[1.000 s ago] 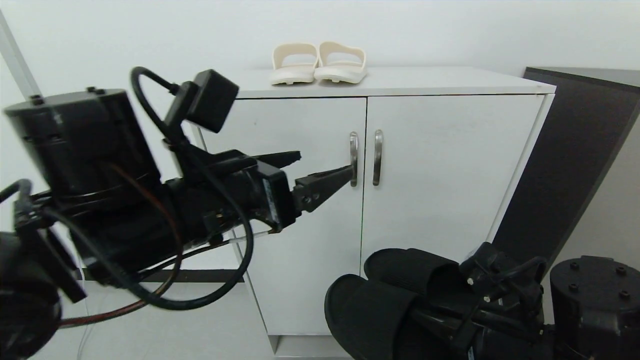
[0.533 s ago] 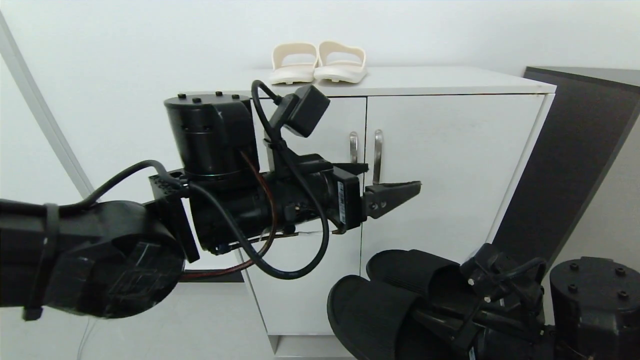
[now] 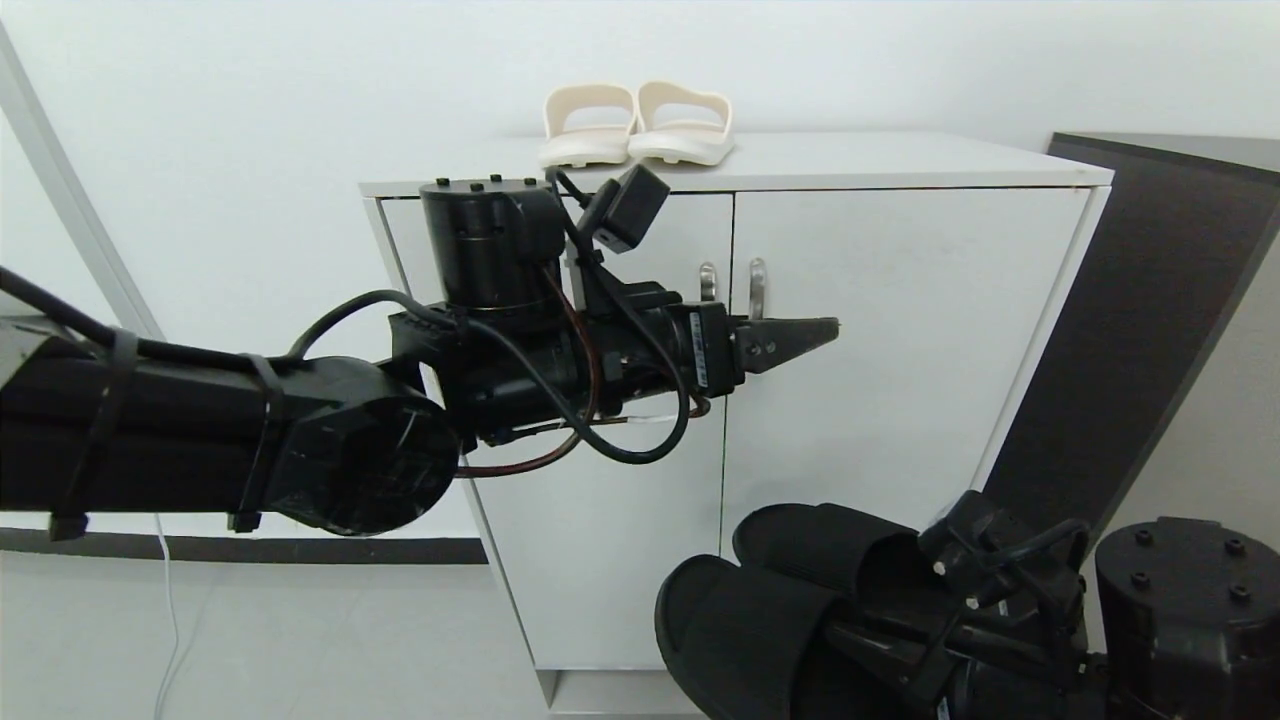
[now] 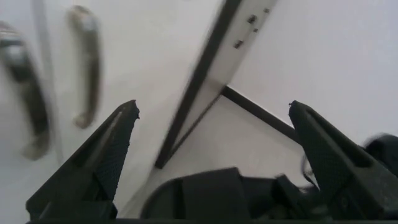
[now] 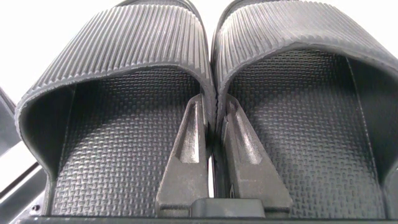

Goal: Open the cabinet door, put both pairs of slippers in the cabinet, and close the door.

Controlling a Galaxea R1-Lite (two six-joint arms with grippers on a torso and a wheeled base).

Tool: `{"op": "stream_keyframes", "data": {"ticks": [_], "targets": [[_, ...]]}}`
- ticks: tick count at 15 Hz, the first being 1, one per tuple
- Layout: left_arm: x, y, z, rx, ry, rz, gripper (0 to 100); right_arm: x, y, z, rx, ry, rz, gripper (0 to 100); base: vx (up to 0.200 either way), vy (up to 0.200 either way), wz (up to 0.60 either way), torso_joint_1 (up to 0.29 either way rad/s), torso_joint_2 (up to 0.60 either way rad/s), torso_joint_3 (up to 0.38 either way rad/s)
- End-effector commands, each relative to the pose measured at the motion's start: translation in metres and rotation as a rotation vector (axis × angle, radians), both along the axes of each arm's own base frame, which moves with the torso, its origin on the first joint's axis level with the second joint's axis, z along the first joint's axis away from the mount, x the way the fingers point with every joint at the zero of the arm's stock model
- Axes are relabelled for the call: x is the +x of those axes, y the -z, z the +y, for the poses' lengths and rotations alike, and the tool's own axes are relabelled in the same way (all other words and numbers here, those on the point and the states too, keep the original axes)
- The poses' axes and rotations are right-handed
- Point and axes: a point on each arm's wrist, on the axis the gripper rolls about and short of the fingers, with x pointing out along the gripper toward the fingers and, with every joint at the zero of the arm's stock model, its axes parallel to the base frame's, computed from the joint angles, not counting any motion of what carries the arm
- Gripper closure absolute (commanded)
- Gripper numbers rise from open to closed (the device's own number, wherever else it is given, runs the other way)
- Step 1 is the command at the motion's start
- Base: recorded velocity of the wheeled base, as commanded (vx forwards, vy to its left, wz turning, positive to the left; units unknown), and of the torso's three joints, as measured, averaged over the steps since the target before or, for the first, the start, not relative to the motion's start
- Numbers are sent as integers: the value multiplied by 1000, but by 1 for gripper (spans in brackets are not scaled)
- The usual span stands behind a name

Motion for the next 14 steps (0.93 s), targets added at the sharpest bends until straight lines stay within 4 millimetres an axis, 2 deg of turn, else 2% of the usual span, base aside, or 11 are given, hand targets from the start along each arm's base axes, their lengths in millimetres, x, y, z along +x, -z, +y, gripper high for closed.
{"op": "stream_keyframes", "data": {"ticks": [1, 4, 9, 14], "targets": [[1, 2, -7, 2, -5, 1, 0, 0, 1, 0, -3, 0, 2, 100, 0, 0, 0, 0, 0, 0], [0, -2, -9, 12, -35, 13, 0, 0, 2, 0, -6, 0, 4, 100, 0, 0, 0, 0, 0, 0], [8, -12, -14, 18, -115, 17, 0, 0, 2, 0, -6, 0, 4, 100, 0, 0, 0, 0, 0, 0], [20, -5, -22, 41, -189, 25, 0, 0, 2, 0, -8, 0, 6, 100, 0, 0, 0, 0, 0, 0]]}}
